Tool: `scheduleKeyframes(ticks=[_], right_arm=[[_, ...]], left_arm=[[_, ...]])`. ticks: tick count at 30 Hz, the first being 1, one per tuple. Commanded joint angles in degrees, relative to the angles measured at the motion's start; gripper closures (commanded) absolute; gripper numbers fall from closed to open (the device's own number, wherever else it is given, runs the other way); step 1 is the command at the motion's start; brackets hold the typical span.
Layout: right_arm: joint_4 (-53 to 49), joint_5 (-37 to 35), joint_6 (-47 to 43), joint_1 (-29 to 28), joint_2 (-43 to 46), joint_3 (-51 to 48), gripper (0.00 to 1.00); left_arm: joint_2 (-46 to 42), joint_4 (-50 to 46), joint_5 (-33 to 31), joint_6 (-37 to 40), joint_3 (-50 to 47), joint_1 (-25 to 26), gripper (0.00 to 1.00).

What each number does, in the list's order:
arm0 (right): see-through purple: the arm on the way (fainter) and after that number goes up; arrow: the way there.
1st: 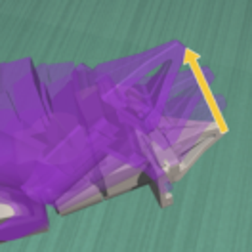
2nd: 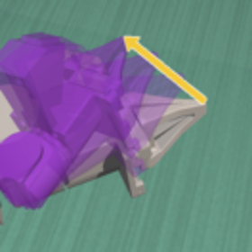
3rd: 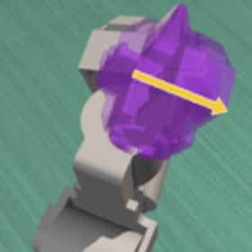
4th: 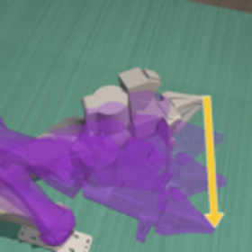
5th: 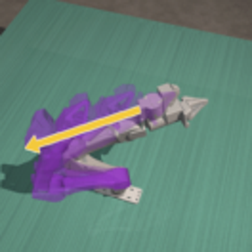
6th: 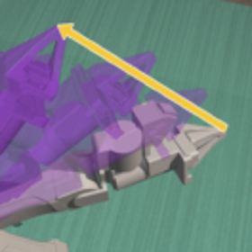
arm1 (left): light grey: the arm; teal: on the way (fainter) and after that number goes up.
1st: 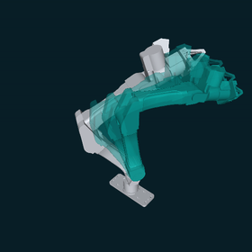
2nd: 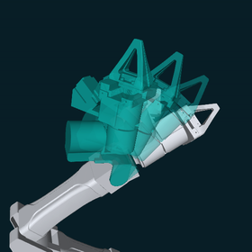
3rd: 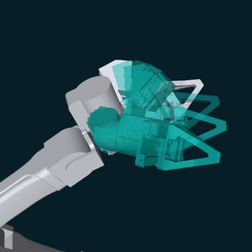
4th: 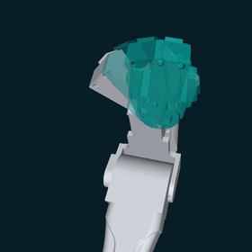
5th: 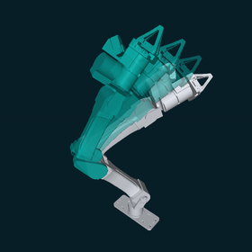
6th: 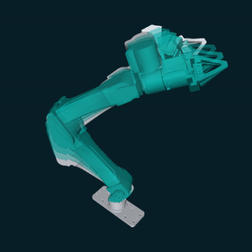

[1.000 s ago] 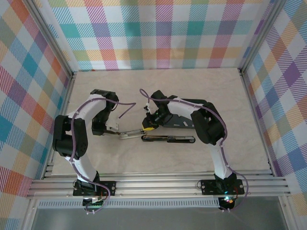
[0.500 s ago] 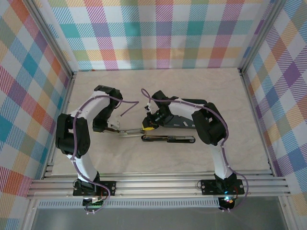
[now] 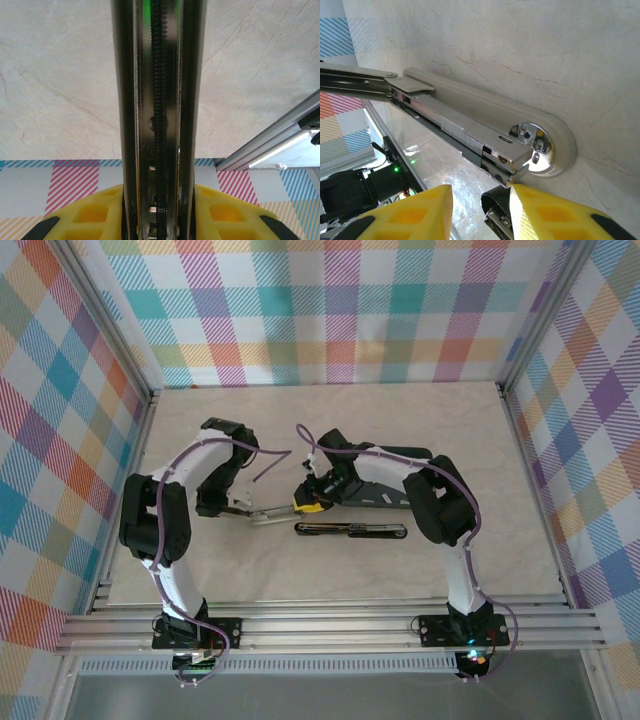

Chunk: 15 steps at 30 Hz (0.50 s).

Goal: Load the staples into the stapler

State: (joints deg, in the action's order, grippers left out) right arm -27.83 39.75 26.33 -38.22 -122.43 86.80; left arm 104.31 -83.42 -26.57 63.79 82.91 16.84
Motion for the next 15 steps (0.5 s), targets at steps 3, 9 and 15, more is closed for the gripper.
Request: scheduleKeyframes(ticks=[3, 9, 15], right_arm=[[0.8, 0.8, 0.7, -0.4, 0.5, -0.2, 0.72], [0.2, 0.0, 0.4, -0.4, 0.7, -0.1, 0.71], [0.6, -2.6, 0.9, 0.8, 5.1, -2.4, 0.53]], left_arm=[[-0.6, -3.4, 2.6, -1.5, 3.2, 2.4, 0.73], [-0.4, -3.3, 1.3, -1.2, 1.8, 3.5, 0.72], [-0.9, -1.3, 1.6, -1.9, -2.1, 3.0, 0.73]])
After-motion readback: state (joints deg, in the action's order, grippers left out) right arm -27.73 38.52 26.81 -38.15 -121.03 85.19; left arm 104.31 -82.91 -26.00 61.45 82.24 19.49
